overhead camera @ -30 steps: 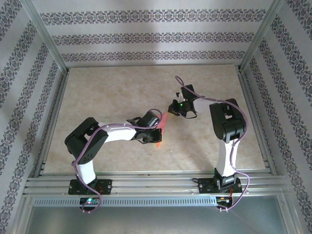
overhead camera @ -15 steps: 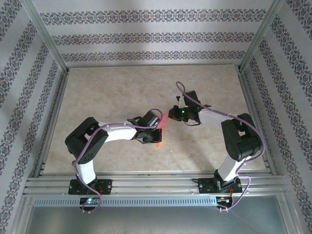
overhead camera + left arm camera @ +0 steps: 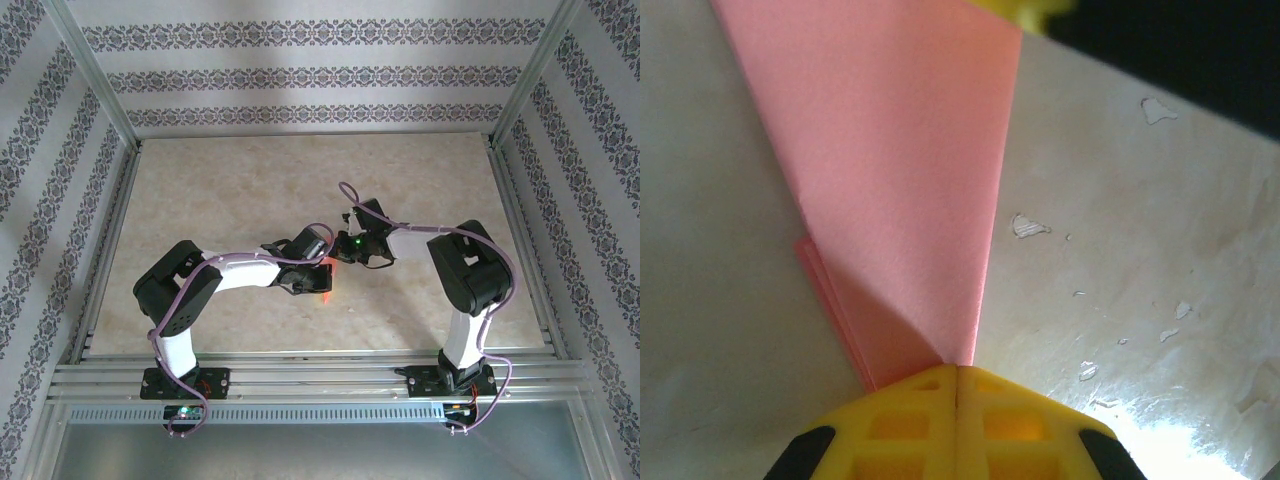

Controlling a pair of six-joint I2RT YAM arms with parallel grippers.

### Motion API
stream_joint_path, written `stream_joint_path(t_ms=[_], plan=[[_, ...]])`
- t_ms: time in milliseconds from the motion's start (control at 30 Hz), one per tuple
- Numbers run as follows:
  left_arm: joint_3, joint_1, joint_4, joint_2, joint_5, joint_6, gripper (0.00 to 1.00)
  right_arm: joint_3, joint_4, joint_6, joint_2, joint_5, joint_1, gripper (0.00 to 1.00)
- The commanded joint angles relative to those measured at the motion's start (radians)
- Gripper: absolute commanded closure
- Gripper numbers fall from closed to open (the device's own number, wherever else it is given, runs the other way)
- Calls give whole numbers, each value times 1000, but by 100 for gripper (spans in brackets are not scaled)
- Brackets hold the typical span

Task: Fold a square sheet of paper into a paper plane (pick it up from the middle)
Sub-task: Fold the wing for the fifth time at the center of the table.

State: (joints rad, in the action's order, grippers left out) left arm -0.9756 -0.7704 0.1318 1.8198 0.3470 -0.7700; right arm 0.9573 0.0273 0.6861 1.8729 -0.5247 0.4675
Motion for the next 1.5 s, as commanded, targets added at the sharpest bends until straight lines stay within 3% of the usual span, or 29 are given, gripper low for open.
stream_joint_path(t_ms=[0, 433, 1067, 1333, 1467], plan=[[48, -7, 188, 50, -6, 17, 100, 62, -6, -3, 30, 11, -5, 95], [62, -8, 207, 37, -5, 23, 100, 136, -40, -40, 136, 71, -77, 95], [64, -9, 226, 45, 6, 38, 100, 282, -15, -116, 232, 23, -209, 96], [7, -7, 233, -25, 6, 49, 100, 224, -49, -148, 38, 38, -234, 93], [-43, 10, 201, -124, 17, 42, 82, 112, -70, -134, -110, 77, -232, 83]])
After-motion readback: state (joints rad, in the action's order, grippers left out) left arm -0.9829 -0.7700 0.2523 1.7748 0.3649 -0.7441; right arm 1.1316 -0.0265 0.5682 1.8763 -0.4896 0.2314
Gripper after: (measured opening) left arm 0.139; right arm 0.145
